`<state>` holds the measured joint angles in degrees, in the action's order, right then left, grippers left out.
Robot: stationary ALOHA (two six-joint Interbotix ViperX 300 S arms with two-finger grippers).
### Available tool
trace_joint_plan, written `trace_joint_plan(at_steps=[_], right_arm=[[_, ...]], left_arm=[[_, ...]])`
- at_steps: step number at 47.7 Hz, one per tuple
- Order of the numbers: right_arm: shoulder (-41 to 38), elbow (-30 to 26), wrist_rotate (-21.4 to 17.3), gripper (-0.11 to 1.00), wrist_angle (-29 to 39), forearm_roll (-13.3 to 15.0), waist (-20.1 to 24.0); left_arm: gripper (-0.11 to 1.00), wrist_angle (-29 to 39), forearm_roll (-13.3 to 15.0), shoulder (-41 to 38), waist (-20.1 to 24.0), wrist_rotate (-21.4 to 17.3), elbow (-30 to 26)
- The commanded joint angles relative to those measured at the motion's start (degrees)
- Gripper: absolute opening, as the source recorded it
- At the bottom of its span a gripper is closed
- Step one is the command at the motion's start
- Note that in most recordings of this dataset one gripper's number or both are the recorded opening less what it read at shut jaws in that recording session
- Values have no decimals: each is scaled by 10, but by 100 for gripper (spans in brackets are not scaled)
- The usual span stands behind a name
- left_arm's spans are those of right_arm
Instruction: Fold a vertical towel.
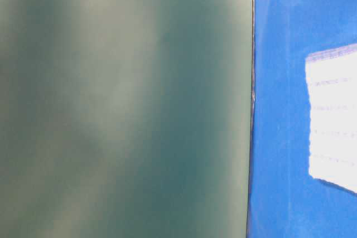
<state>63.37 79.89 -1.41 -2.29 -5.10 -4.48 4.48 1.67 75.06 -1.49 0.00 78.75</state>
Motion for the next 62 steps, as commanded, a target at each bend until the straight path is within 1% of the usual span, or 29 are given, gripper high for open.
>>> trace_joint_plan(at_steps=[1,14,62], right_arm=[[-4,-10,-1,56,-5,-2,1],[1,-11,-1,56,-3,-1,1],[10,-16,0,56,8,-1,1]], left_arm=[[73,-5,0,-7,6,1,-7],[73,-5,0,-7,19,1,-6],[72,-4,0,-7,18,2,-7]])
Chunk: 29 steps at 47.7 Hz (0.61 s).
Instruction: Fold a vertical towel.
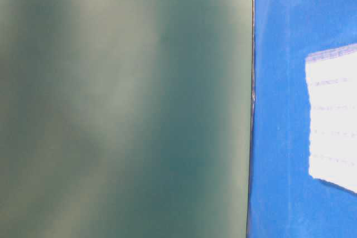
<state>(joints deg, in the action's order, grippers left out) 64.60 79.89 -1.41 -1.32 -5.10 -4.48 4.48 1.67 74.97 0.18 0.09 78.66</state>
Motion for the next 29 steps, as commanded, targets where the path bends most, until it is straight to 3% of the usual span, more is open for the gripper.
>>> trace_joint_plan(at_steps=[1,29], right_arm=[[-3,-16,0,56,-2,-1,1],[1,-17,0,56,2,0,1]], left_arm=[[72,-5,0,-6,2,1,-6],[72,-4,0,-6,2,0,-6]])
